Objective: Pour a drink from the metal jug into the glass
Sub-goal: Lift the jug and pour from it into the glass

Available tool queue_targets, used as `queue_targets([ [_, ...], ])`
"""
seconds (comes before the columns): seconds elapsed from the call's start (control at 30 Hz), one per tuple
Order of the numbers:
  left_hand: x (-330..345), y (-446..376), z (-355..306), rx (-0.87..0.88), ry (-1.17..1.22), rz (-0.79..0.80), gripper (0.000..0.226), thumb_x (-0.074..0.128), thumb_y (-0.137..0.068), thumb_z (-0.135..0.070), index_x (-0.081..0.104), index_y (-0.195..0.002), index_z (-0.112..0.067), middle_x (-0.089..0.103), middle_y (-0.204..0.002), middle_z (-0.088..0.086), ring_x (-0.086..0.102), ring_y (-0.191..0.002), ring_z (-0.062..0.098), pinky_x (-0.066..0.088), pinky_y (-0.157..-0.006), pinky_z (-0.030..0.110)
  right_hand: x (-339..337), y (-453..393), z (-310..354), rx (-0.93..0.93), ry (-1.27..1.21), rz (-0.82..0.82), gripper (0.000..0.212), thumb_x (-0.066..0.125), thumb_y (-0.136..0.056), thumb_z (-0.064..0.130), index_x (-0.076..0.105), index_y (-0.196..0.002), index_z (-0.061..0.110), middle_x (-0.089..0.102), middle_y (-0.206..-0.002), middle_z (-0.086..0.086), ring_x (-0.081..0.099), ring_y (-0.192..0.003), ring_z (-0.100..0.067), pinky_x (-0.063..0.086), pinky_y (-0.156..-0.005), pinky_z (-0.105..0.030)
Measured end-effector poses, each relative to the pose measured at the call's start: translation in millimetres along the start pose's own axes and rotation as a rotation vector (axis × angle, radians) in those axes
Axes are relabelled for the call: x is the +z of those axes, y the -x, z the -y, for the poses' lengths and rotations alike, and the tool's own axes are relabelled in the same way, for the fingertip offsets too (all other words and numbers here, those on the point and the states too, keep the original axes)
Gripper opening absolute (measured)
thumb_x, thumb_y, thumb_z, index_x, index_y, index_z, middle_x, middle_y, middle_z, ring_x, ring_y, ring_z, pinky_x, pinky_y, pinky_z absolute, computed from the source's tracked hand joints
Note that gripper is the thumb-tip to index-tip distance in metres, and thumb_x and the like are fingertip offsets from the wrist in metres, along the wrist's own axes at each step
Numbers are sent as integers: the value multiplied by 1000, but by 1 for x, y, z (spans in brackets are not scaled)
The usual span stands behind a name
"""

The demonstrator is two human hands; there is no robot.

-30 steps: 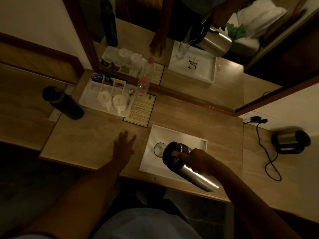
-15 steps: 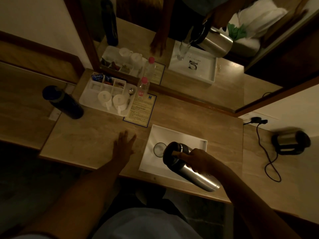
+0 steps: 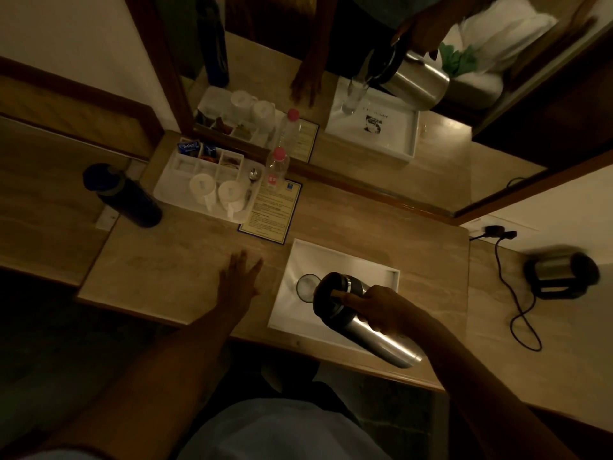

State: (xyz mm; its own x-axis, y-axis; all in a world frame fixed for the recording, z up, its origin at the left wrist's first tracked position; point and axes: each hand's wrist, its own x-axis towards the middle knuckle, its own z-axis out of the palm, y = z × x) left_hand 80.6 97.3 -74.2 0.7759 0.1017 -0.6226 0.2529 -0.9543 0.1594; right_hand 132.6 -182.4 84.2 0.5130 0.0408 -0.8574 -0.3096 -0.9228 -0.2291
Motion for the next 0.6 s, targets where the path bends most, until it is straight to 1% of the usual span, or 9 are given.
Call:
queue_targets([
  [0.07,-4,0,2,0,25,1,84,61,-105,-39,9,-171,-35,-10,-178,12,-3,-167,37,21,-132,57,-1,-1,-1,-47,11,12,58,54,-97,63,75,-103,9,59,-62,5,51,-37,-1,40,-38,-16],
  [0.1,-4,2,2,5,21,0,84,61,-106,-39,8,-171,-36,-10,-178,12,-4,-167,37,21,-132,57,-1,-5,-5,-57,-2,11,51,55,-97,61,73,-92,14,61,-62,5,51,-33,0,40,-38,-15],
  [0.17,1,0,3,3,21,11,83,60,-106,-39,8,-171,-36,-11,-178,12,-5,-167,36,20,-132,57,-2,-7,-5,-45,-22,-11,48,58,-96,61,67,-77,18,63,-57,7,50,-29,2,40,-36,-14],
  [0.23,2,-1,3,-5,-2,16,82,58,-107,-39,7,-171,-35,-12,-178,12,-6,-167,35,20,-132,57,-1,-10,-5,-48,-16,-15,50,58,-95,62,67,-75,17,64,-45,9,51,-28,2,40,-35,-14],
  [0.3,2,-1,2,0,-10,12,82,58,-107,-40,7,-171,-35,-12,-178,12,-6,-167,35,20,-132,56,-1,-8,-3,-50,-13,-8,52,58,-95,63,68,-75,16,62,-39,13,50,-29,1,40,-35,-14],
  [0.43,2,-2,2,-2,-9,26,82,59,-106,-39,9,-171,-35,-12,-178,12,-5,-167,35,20,-132,56,0,-7,-2,-61,-15,0,51,57,-96,62,69,-78,16,63,-46,8,49,-28,2,40,-36,-14],
  [0.5,3,-2,2,-5,-14,15,82,59,-106,-39,9,-171,-35,-11,-178,12,-4,-167,35,20,-132,56,0,-7,-2,-59,-13,-5,52,57,-96,62,68,-76,15,61,-43,8,49,-28,2,40,-36,-14],
  [0.57,2,-2,1,-1,-30,16,83,59,-106,-40,8,-171,-35,-12,-178,12,-4,-167,35,21,-132,56,0,-8,-1,-61,-18,-1,51,57,-97,60,70,-81,14,61,-43,10,50,-29,1,40,-36,-14],
  [0.6,2,-2,2,-2,-28,18,83,59,-106,-40,8,-171,-36,-12,-178,12,-4,-167,35,21,-132,56,-1,-7,0,-58,-28,0,51,58,-97,60,69,-79,14,61,-42,10,50,-29,1,40,-36,-14],
])
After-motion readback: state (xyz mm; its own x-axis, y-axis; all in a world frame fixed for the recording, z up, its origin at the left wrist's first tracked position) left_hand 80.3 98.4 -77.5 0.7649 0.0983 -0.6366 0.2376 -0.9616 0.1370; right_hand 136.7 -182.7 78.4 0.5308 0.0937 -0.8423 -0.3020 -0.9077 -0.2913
